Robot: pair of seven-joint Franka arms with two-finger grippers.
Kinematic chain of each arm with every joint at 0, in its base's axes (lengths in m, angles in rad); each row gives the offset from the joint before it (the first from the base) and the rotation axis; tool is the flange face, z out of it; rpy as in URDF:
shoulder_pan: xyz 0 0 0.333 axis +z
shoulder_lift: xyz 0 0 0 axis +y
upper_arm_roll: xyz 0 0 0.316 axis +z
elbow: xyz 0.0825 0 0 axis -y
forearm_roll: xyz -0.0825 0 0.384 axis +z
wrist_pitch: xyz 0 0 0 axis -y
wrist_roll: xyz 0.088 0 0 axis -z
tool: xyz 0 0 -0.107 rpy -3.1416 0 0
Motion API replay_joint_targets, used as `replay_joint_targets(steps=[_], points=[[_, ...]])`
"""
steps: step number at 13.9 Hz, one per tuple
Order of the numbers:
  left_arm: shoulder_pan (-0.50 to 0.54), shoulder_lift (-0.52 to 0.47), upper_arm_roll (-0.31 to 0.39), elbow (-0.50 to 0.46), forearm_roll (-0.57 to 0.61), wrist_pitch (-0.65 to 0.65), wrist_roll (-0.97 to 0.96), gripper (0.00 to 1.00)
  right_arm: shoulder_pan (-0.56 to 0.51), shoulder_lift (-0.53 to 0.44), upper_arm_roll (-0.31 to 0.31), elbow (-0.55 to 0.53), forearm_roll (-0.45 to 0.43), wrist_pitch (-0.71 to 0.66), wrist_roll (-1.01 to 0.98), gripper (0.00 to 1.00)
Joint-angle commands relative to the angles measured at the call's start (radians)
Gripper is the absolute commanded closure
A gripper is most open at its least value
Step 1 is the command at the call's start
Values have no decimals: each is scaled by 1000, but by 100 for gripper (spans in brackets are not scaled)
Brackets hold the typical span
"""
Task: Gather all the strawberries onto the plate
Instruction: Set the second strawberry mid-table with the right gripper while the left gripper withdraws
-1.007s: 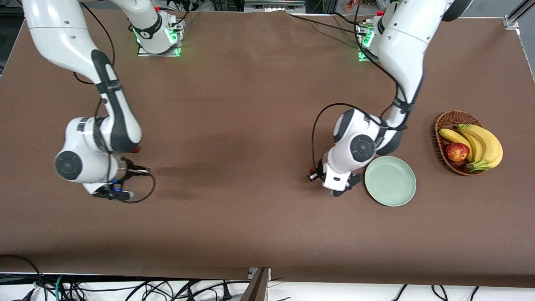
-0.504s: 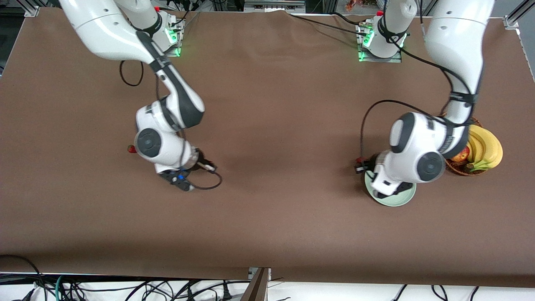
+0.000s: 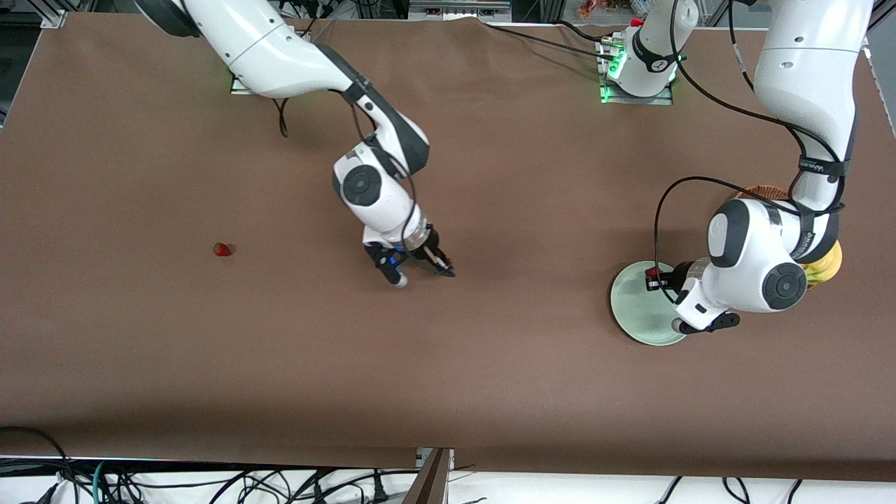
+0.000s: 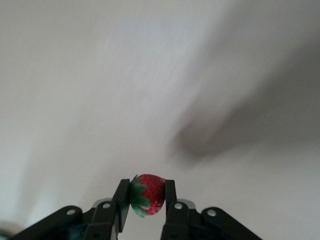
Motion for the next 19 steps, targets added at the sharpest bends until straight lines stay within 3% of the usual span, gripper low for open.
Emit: replay_joint_targets(steps=[1,4,5,7,8,9,12,15,17,19], points=[[-1,-9,-13,-56,23,77,40,1,84,123,-19,194,-19,-3,125,82],[2,-49,-17,-47,22,2,38,0,155,180,-63,265,-27,7,176,70],[8,-79,-18,-46,13,-29,40,0,179,204,-82,277,-27,41,183,58],[13,-115,-26,-24,-9,-84,40,0,202,236,-100,277,-31,105,199,49],[10,-116,-33,-4,-38,-112,38,0,202,243,-100,277,-33,113,199,31],[10,-120,-52,16,-79,-132,29,0,196,240,-100,277,-45,113,194,0],[1,-135,-127,20,-121,-135,-84,0,140,180,-99,271,-172,45,179,0],[-16,-132,-208,23,-119,-111,-240,0,49,68,-88,265,-159,-185,42,0],[-70,-126,-208,17,-119,-66,-303,0,5,14,-89,253,-148,-358,-130,0],[-140,-98,-208,4,-115,82,-458,0,-66,-52,-91,204,-146,-516,-370,0]])
